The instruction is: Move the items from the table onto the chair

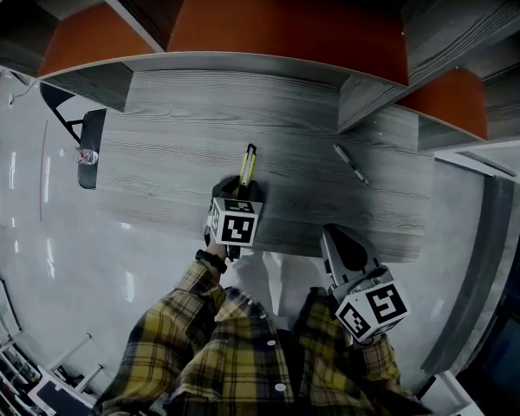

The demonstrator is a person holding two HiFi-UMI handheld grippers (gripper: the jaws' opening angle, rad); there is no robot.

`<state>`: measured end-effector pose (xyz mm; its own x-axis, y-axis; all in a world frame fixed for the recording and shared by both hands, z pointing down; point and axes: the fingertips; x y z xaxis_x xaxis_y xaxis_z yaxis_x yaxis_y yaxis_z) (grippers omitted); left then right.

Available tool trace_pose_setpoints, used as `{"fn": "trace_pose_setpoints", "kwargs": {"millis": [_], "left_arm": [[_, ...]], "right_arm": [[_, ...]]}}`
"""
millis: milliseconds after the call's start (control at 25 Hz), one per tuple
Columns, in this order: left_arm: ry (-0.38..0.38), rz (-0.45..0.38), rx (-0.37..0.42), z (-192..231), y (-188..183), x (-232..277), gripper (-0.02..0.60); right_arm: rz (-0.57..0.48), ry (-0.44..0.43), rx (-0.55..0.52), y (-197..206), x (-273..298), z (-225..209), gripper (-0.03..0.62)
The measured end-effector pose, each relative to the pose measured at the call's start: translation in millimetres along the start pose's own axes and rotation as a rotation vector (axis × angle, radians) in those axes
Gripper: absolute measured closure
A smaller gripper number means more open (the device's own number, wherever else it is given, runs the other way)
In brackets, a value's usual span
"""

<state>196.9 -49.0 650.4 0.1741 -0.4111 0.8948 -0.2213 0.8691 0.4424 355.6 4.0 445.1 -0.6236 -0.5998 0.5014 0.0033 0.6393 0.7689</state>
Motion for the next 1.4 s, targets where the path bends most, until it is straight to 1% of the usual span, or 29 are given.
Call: {"fn": "trace_pose_setpoints", "kwargs": {"millis": [160, 240, 440, 560, 680, 840, 960, 1040, 1200, 1280, 1400], "left_arm": [[0.014, 0.016, -0.011, -2.9, 2.3, -3.3, 0.463], [0.018, 0.006, -0.026, -4.0, 2.1, -8.9, 0.464], [0.010, -0.060, -0.077, -5.6, -5.7, -42.0, 0.465], [0.012, -0.103, -0.129, -4.9, -5.9, -71.7, 0.465], [-0.014, -0.146, -0.186, 10.1, -5.0, -103.4, 0.465], [-0.071, -0.185, -0.280, 50.4, 1.6, -141.7, 0.465], [-0.146, -0.202, -0.350, 100.6, 8.4, -171.3, 0.465], [-0.184, -0.219, -0.394, 130.9, 15.1, -192.1, 0.465], [-0.221, -0.252, -0.458, 175.9, 42.7, -200.9, 0.465], [-0.230, -0.264, -0.478, 203.9, 59.8, -199.9, 0.465], [-0.222, -0.278, -0.490, 252.4, 81.1, -207.8, 0.465]], "right_arm": [[-0.011, -0.017, -0.005, -3.5, -3.1, 0.9, 0.576], [-0.018, -0.027, -0.012, -6.4, -4.9, 0.8, 0.576], [-0.048, -0.077, -0.043, -19.6, -7.2, 3.8, 0.576], [-0.060, -0.122, -0.070, -30.1, -7.8, 13.7, 0.576], [-0.070, -0.186, -0.103, -43.7, -0.5, 30.1, 0.576], [-0.052, -0.275, -0.128, -53.0, 20.9, 57.1, 0.576], [-0.028, -0.351, -0.149, -65.9, 49.2, 85.0, 0.576], [-0.013, -0.381, -0.168, -72.5, 63.6, 105.0, 0.576], [-0.002, -0.398, -0.201, -61.4, 89.7, 125.3, 0.576], [0.000, -0.388, -0.208, -51.6, 107.0, 138.8, 0.576], [0.005, -0.364, -0.202, -40.6, 133.1, 171.8, 0.576]]}}
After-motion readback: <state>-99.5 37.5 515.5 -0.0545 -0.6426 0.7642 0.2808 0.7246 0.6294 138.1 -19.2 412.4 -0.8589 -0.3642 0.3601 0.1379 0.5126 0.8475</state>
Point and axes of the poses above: the fingertips, and each gripper's own axes: x forward along the fingers, z to its left, y out of its underside, and after that the axes turned 4 degrees about z, right-handed
